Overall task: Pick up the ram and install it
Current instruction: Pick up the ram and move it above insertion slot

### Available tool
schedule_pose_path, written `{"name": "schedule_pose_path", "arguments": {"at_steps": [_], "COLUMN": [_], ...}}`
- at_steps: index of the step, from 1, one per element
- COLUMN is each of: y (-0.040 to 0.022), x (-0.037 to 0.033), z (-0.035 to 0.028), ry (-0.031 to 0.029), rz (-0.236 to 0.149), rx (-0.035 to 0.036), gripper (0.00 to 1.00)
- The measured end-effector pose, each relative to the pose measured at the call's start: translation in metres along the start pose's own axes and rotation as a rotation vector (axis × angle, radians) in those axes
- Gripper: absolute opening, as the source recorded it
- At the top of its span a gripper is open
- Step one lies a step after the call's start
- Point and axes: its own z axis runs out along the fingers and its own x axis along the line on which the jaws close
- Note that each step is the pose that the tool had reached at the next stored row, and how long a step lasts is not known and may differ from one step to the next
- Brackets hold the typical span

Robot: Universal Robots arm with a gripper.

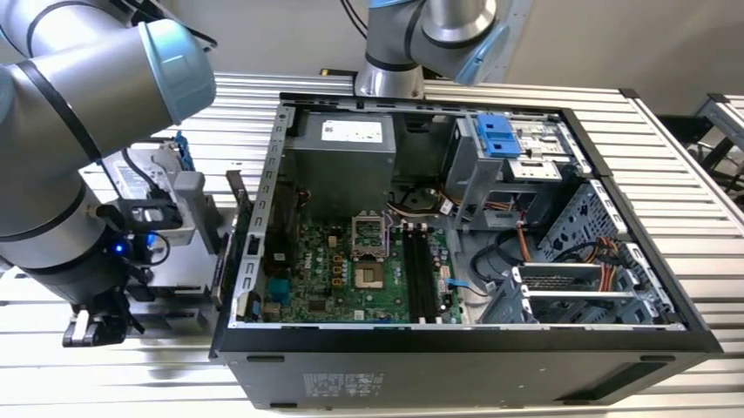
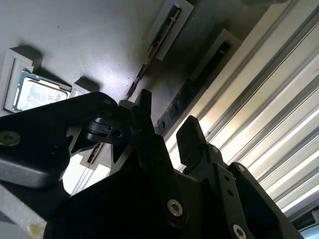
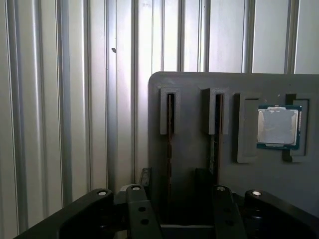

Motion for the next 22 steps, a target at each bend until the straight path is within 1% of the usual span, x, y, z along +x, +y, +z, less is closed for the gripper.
{"name": "schedule_pose_path", "arguments": {"at_steps": [7,12,17,18,22], "y": [0.0,0.0002,0.0001,0.0001,0.0001], "x": [0.0,-0.0003,-0.0003,-0.0003,-0.0003], "z": [0.0002,-0.0049,-0.0059,-0.0059,-0.006], "ry": [-0.0001,0.0,-0.0001,-0.0001,-0.0001], "rz": [0.0,0.0,0.0,0.0,0.0], "rx": [0.0,-0.0014,-0.0014,-0.0014,-0.0014], "gripper": [1.0,1.0,1.0,0.0,0.0]}}
